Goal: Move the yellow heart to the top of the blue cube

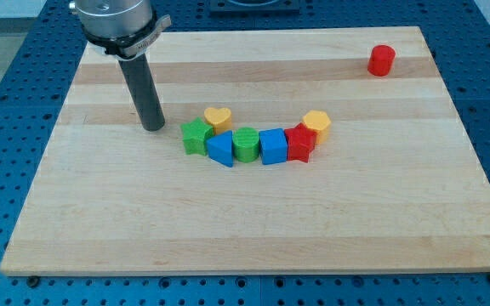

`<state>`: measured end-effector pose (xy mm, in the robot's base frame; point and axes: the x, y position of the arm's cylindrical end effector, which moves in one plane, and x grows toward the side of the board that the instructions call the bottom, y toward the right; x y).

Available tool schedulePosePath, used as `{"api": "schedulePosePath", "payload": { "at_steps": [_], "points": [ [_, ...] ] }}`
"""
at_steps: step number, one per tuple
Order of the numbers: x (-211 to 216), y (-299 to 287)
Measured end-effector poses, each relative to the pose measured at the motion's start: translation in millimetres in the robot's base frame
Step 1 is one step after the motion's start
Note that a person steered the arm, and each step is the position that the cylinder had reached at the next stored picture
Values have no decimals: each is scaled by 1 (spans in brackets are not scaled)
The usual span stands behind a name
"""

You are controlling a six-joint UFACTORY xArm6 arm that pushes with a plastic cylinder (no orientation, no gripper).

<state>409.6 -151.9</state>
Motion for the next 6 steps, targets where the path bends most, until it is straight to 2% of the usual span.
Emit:
{"api": "schedulePosePath", "payload": {
  "at_steps": [2,3,4,6],
  "points": [
    [-4,11],
    [-2,86],
    [-21,149],
    [-29,169]
  ]
}}
